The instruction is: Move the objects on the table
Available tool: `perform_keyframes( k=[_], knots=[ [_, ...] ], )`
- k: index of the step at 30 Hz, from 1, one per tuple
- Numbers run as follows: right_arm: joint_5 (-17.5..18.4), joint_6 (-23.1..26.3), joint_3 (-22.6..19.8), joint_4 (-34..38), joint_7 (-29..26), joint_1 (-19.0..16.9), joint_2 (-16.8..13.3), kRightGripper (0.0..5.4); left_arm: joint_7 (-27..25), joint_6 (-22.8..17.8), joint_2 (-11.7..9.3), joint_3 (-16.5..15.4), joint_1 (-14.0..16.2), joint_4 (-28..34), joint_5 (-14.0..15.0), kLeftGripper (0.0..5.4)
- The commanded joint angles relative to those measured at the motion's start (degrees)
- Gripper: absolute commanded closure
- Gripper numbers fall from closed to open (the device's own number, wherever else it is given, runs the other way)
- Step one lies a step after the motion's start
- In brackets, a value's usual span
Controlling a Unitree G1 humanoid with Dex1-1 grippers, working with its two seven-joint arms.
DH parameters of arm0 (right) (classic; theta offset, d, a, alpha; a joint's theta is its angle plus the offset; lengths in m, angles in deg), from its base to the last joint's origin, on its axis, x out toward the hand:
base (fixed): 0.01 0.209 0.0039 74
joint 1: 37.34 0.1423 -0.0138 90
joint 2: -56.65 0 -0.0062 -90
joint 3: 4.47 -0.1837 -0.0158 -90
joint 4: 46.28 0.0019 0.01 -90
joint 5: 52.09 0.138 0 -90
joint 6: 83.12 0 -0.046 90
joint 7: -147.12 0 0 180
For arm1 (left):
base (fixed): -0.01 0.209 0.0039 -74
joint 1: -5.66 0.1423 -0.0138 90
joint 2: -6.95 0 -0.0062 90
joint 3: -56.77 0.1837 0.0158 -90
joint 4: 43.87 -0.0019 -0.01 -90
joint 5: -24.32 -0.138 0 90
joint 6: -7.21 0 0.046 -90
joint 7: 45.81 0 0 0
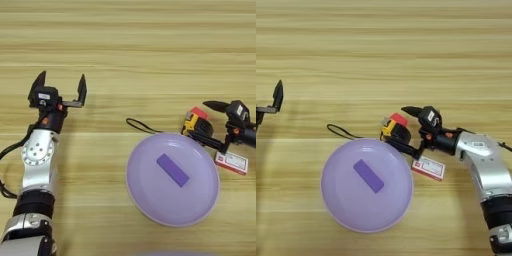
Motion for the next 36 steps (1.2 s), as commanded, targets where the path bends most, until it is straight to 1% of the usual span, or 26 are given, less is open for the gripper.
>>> perform_keyframes(
  k=[1, 10, 13, 14, 15, 17, 22, 26, 33, 34, 36],
  knots=[
    [-1.53, 0.70, 0.84, -1.27, 0.71, 1.30, 0.54, 0.05, -0.05, 0.09, -0.27, -0.03, 0.11, -0.13, 0.47, 0.00],
    [-2.93, 0.20, 2.02, -3.25, 0.67, 1.77, 1.21, 0.05, -0.03, 0.15, -0.25, 0.01, -0.13, -0.43, 0.42, 0.00],
    [-3.40, 0.15, 2.43, -3.75, 0.76, 1.80, 1.51, 0.28, -0.02, 0.15, -0.26, 0.00, -0.15, -0.44, 0.42, 0.00],
    [-3.53, 0.10, 2.49, -3.97, 0.81, 1.87, 1.59, 0.48, -0.01, 0.16, -0.25, 0.01, -0.16, -0.43, 0.41, 0.00],
    [-3.59, 0.10, 2.49, -4.19, 0.85, 1.97, 1.67, 0.53, -0.01, 0.15, -0.24, 0.01, -0.16, -0.43, 0.41, 0.00],
    [-3.56, 0.05, 2.45, -4.45, 0.87, 2.10, 1.80, 0.83, 0.00, 0.13, -0.23, 0.03, -0.16, -0.42, 0.40, 0.00],
    [-3.71, 0.04, 2.45, -4.85, 1.03, 2.39, 1.96, 1.32, 0.01, 0.11, -0.20, 0.04, -0.16, -0.41, 0.40, 0.00],
    [-3.78, -0.03, 2.45, -4.95, 1.00, 2.59, 2.02, 1.88, -0.01, 0.14, -0.21, 0.05, -0.30, -0.59, 0.39, 0.00],
    [-3.78, -0.16, 2.35, -5.07, 1.16, 2.83, 2.19, 2.59, -0.12, 0.10, -0.30, 0.04, -0.40, -0.74, 0.42, 0.00],
    [-3.78, -0.18, 2.34, -5.08, 1.15, 2.85, 2.20, 2.77, -0.13, 0.10, -0.30, 0.05, -0.40, -0.75, 0.42, 0.00],
    [-3.78, -0.23, 2.31, -5.15, 1.15, 2.95, 2.21, 2.88, -0.11, 0.12, -0.30, 0.05, -0.47, -0.82, 0.40, 0.00]
  ],
)
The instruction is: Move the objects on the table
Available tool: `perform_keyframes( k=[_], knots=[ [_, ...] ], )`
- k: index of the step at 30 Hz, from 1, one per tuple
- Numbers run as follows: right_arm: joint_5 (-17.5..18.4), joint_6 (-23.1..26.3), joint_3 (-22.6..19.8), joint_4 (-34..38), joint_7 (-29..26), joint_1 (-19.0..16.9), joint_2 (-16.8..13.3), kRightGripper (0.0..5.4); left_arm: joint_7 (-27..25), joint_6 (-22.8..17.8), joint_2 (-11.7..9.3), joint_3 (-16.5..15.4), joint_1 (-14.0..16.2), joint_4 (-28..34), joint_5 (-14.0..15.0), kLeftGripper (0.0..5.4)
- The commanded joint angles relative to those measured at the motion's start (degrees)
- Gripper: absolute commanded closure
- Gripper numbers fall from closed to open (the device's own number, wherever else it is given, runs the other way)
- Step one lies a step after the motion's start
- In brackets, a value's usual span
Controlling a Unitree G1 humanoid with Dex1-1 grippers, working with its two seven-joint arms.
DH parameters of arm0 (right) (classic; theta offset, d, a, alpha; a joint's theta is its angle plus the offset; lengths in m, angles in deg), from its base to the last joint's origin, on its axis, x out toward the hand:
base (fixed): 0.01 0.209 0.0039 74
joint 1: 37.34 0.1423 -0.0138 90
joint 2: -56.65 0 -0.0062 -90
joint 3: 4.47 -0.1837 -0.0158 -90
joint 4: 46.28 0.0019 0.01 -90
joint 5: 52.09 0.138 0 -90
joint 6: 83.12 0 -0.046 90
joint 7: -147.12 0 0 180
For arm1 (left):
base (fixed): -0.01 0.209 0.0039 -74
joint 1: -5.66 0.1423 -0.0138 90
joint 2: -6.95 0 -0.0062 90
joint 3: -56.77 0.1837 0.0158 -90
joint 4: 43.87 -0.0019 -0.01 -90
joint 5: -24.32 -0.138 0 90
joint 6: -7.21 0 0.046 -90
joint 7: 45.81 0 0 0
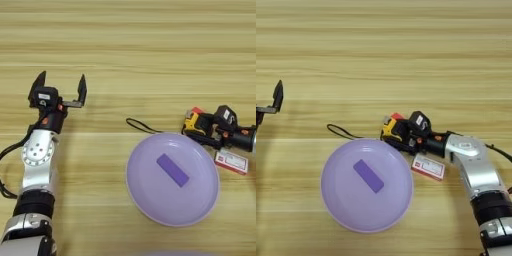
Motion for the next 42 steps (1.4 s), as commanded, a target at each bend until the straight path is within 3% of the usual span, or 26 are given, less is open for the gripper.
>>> perform_keyframes(
  k=[1, 20, 32, 42],
  knots=[
    [-0.57, 0.15, -0.17, -0.51, 0.22, 1.10, -0.07, 2.90, -0.09, -0.02, -0.29, 0.04, -0.48, -0.60, 0.40, 0.00],
    [1.45, 0.89, -2.05, 2.53, 0.31, 1.44, -0.51, 2.90, 0.00, 0.00, -0.27, 0.03, -0.51, -0.64, 0.38, 0.00],
    [5.26, 3.30, -8.03, 9.10, 1.43, 1.86, -2.15, 2.90, -0.03, 0.01, -0.31, 0.04, -0.63, -0.75, 0.39, 0.00],
    [6.73, 2.42, -14.39, 8.69, 4.36, 3.97, -4.32, 2.90, 0.02, 0.17, -0.29, 0.06, -0.90, -1.17, 0.30, 0.00]
  ],
)
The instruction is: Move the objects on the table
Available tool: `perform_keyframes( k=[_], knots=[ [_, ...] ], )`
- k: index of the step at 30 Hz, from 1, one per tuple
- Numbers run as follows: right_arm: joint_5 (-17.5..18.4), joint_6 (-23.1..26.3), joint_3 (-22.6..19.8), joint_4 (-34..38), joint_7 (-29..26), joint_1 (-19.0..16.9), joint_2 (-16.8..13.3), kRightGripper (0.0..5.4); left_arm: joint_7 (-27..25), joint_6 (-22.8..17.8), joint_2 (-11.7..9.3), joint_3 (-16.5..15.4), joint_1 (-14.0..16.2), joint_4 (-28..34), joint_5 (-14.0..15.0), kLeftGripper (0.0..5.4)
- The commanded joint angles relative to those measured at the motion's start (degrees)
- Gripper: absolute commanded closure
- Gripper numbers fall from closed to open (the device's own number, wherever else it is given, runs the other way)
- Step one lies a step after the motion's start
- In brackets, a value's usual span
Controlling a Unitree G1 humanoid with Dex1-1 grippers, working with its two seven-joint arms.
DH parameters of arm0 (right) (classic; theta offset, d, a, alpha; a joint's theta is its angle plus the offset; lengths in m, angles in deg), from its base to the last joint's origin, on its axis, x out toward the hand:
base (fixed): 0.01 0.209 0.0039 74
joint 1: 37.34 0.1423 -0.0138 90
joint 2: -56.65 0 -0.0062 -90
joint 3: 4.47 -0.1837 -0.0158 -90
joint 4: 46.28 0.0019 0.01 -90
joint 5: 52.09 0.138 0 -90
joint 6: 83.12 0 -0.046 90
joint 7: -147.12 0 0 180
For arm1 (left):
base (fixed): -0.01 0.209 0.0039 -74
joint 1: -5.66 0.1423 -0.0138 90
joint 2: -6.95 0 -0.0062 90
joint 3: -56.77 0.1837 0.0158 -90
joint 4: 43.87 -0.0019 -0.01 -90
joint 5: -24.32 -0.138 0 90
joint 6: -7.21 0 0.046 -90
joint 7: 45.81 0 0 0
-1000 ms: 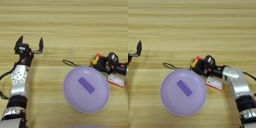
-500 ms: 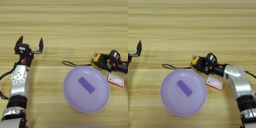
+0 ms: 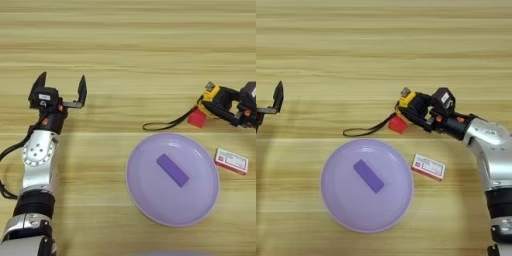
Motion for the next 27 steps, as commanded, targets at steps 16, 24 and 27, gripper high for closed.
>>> perform_keyframes(
  k=[16, 24, 27],
  knots=[
    [-4.79, -6.61, -2.89, -10.76, 10.25, 7.59, -0.88, 2.90, -0.06, 0.48, -0.28, 0.08, -1.27, -1.49, 0.30, 0.00],
    [-5.07, -6.26, -1.16, -14.05, 9.37, 6.81, 0.61, 2.90, 0.02, 0.45, -0.21, 0.13, -1.07, -1.25, 0.26, 0.00],
    [-5.85, -7.20, -0.24, -16.58, 9.50, 7.21, 1.51, 2.90, -0.04, 0.48, -0.26, 0.12, -1.14, -1.36, 0.29, 0.00]
  ],
)
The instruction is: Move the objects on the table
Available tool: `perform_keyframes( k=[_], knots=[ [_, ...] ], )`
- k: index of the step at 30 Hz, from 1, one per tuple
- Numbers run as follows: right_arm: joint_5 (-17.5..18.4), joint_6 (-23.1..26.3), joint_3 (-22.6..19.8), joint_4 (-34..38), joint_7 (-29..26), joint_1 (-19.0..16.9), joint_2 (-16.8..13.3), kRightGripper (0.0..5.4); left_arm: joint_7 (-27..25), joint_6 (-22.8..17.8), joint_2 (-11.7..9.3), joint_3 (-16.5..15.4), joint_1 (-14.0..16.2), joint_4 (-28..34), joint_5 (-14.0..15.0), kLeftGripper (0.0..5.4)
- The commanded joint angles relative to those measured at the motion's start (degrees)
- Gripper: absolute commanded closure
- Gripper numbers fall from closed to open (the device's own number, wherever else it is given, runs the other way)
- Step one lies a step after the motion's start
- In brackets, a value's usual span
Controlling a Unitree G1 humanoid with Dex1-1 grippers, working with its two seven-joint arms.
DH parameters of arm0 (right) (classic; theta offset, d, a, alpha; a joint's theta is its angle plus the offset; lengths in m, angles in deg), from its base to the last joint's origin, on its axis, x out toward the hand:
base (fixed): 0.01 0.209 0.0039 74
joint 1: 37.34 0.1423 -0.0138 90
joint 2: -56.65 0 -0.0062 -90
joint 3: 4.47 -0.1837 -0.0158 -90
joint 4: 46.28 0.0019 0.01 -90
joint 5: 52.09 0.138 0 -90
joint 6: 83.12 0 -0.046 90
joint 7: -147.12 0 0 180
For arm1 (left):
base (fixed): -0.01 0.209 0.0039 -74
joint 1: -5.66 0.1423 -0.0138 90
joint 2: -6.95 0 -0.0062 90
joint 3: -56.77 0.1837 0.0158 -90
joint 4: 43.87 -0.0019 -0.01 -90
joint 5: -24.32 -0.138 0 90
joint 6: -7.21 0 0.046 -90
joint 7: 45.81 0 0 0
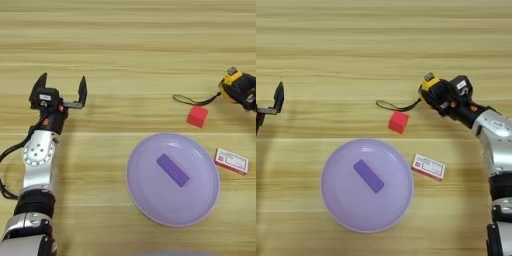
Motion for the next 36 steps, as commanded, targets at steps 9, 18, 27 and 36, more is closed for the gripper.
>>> perform_keyframes(
  k=[9, 18, 27, 36],
  knots=[
    [-4.16, -7.62, 3.03, -15.75, 0.13, 7.29, 2.23, 2.90, -0.04, 0.33, -0.27, 0.08, -0.63, -0.13, 0.30, 0.00],
    [-8.17, -14.43, 4.81, -27.24, 1.40, 13.55, 3.06, 2.90, 0.01, 0.27, -0.14, 0.15, -0.41, 0.18, 0.29, 0.00],
    [-10.21, -17.89, 5.40, -35.17, 0.82, 17.64, 4.24, 2.90, -0.07, 0.19, -0.19, 0.16, -0.40, 0.26, 0.35, 0.00],
    [-11.28, -21.13, 5.74, -40.16, -1.78, 20.72, 5.99, 2.90, -0.07, 0.12, -0.25, 0.14, -0.37, 0.40, 0.35, 0.00]
  ],
)
